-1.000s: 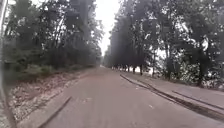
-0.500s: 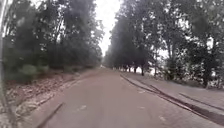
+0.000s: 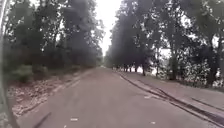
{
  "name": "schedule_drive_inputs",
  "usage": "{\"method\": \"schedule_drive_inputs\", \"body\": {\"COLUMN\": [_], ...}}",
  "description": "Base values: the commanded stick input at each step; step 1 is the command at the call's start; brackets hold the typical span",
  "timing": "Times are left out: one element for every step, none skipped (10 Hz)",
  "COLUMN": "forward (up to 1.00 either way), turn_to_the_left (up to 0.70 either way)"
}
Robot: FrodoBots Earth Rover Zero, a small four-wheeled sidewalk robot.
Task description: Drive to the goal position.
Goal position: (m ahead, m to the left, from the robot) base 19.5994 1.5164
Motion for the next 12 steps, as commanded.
{"method": "schedule_drive_inputs", "body": {"forward": [0.70, 0.70, 0.70, 0.70, 0.70, 0.70, 0.70, 0.70, 0.70, 0.70, 0.70, 0.70], "turn_to_the_left": [0.02, 0.00, 0.00, 0.00, 0.00, 0.00, 0.00, 0.00, 0.00, 0.01, 0.01, 0.00]}}
